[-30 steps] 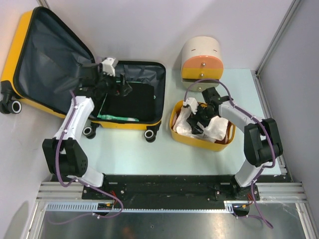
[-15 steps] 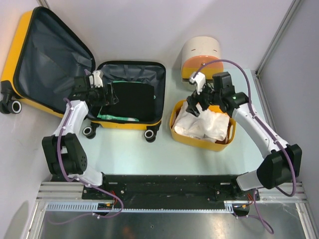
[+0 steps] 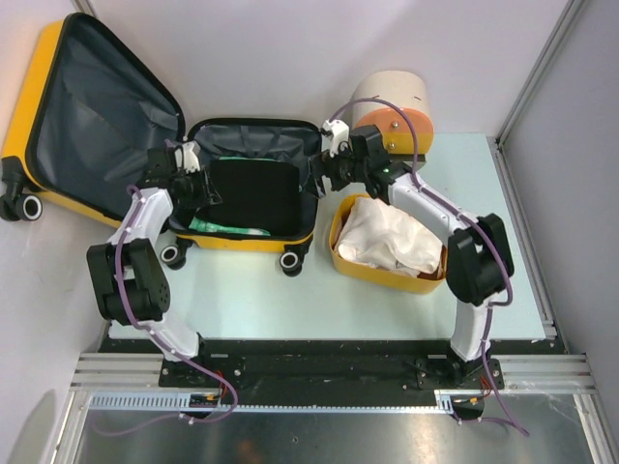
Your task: Open, take out, and arrange the luggage
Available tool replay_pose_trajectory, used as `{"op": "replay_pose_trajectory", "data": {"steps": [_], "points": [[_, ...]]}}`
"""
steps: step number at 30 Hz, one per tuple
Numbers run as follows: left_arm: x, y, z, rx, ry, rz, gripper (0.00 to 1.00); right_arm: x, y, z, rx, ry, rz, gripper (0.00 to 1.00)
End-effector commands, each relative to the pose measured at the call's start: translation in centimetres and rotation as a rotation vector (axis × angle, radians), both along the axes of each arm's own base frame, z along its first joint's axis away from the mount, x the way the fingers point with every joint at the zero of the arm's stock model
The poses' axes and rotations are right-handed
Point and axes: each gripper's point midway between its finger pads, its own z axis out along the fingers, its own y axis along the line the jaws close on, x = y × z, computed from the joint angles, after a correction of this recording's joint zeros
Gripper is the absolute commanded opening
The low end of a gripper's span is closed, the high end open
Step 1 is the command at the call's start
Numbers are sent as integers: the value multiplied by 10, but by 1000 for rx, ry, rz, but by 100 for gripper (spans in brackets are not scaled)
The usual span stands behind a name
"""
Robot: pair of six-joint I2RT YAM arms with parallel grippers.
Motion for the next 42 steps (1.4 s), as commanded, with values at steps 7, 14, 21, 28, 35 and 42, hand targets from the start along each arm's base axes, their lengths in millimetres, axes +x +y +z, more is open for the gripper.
{"op": "replay_pose_trajectory", "data": {"steps": [7, 14, 21, 28, 35, 42], "points": [[7, 0, 79, -48, -178, 11, 0, 28, 49, 18, 131, -24, -31, 93], [14, 46, 109, 33, -254, 134, 0, 26, 64, 5, 146, 10, -26, 93], [13, 76, 93, 78, -220, 196, 0, 26, 80, -9, 182, 77, -32, 94], [14, 58, 61, -27, -147, 120, 0, 24, 93, -32, 202, 163, -32, 93], [13, 55, 52, -43, -121, 120, 0, 24, 104, -55, 231, 270, -40, 94], [11, 51, 51, -38, -121, 110, 3, 17, 121, -65, 253, 325, -32, 92]]}}
